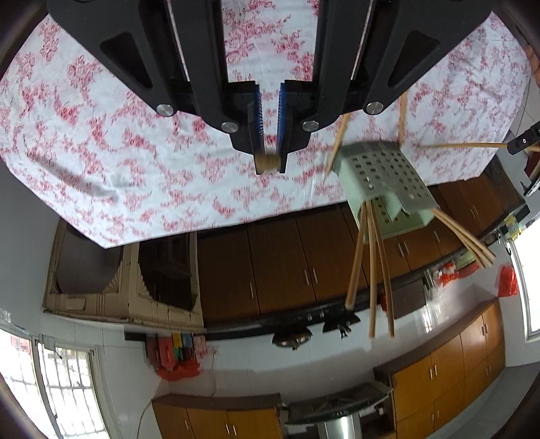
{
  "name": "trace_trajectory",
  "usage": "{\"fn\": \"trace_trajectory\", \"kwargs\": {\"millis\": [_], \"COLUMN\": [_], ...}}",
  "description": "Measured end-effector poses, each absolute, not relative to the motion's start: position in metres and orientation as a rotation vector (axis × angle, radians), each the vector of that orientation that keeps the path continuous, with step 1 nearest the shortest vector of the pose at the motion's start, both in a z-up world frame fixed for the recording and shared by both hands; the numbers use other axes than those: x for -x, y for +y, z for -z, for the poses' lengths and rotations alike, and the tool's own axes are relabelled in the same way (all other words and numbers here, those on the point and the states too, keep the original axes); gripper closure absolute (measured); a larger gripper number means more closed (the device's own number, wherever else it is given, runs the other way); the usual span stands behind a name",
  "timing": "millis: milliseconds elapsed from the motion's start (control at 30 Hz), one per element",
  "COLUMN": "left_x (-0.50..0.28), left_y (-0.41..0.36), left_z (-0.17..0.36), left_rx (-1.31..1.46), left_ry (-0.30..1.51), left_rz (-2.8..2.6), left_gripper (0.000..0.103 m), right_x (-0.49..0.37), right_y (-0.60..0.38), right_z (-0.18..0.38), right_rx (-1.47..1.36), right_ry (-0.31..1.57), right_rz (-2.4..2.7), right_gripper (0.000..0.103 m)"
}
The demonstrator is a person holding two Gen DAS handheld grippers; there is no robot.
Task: Organize utensils
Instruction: 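Lift the right gripper's chopstick upright over the holder while the left gripper carries its chopstick there, then lower the right gripper's chopstick into the holder and open while the left gripper releases its chopstick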
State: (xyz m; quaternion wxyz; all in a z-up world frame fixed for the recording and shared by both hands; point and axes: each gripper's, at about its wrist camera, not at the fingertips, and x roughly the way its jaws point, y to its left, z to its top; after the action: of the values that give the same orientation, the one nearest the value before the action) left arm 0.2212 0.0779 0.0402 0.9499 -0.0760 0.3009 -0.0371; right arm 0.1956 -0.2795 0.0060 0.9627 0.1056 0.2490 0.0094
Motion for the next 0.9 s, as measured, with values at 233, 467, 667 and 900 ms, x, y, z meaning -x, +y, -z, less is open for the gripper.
{"fn": "trace_trajectory", "kwargs": {"millis": [233,467,667,900], "left_x": [-0.215,-0.215,-0.21,-0.204], "left_y": [0.077,0.074,0.066,0.049], "left_z": [-0.061,-0.076,-0.097,-0.149], "left_rx": [0.157,0.149,0.136,0.125], "left_ry": [0.538,0.511,0.483,0.421], "left_rz": [0.083,0.093,0.132,0.232], "left_gripper": [0.096,0.096,0.096,0.096], "right_x": [-0.191,-0.188,-0.185,-0.177], "right_y": [-0.278,-0.272,-0.265,-0.251], "right_z": [-0.023,-0.04,-0.06,-0.114], "right_rx": [-0.216,-0.212,-0.224,-0.268], "right_ry": [0.445,0.407,0.392,0.331], "right_rz": [-0.03,-0.059,-0.121,-0.263], "right_gripper": [0.095,0.095,0.095,0.095]}}
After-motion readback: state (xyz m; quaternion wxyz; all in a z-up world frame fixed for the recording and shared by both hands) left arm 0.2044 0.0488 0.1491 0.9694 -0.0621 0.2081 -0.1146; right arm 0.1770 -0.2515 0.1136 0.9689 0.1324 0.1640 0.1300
